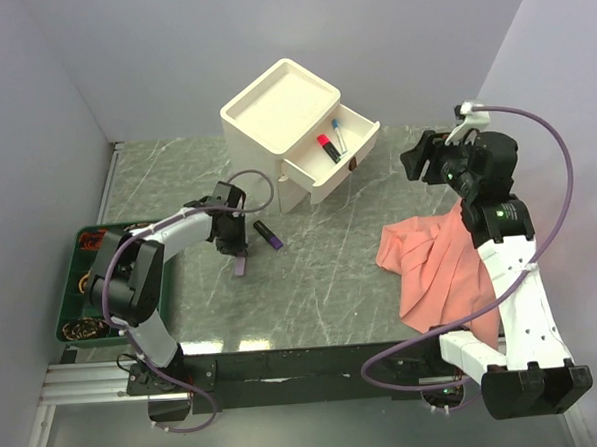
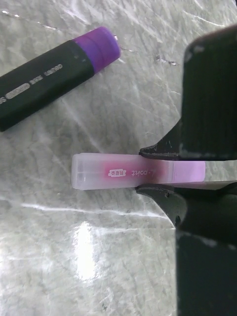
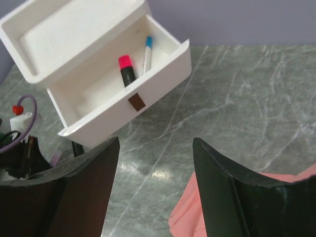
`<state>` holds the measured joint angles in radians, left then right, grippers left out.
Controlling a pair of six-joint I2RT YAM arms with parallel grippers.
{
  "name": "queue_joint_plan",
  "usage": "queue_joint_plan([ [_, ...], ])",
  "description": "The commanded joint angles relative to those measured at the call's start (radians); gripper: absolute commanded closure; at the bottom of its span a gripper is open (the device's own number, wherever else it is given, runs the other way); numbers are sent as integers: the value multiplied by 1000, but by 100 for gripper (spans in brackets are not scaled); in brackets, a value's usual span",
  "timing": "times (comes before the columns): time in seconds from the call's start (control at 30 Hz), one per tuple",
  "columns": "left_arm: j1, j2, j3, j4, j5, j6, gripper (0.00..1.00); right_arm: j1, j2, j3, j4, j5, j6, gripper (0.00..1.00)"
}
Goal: Sort the stationery into containers
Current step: Pick up the pen from the center of the board.
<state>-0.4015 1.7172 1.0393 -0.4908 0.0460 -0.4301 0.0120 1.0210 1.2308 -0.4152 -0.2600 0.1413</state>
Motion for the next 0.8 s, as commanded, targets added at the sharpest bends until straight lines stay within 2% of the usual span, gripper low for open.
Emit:
queue_joint_plan([
  [0.0,-8,-76,8,-32,-21,31,99,-7,-25,-95,50,-73,0,31],
  [0.07,-8,-152,4,-49,-3,50,99,-6,-4,-112,53,-99,4,30],
  [0.2,-7,-293,39,-98,139,232,99,-6,39,-109,7,-237,-31,29],
  [0.33,-11,-376,100,-124,297,419,99,-7,50,-119,24,-206,-17,29],
  [0.47,-23,-438,175,-57,417,589,99,-6,42,-146,58,-212,10,28],
  [0.6,-45,-417,290,52,526,697,99,-7,47,-166,62,-199,7,28],
  [0.77,-68,-283,499,149,566,688,99,-35,47,-178,67,-193,11,28],
])
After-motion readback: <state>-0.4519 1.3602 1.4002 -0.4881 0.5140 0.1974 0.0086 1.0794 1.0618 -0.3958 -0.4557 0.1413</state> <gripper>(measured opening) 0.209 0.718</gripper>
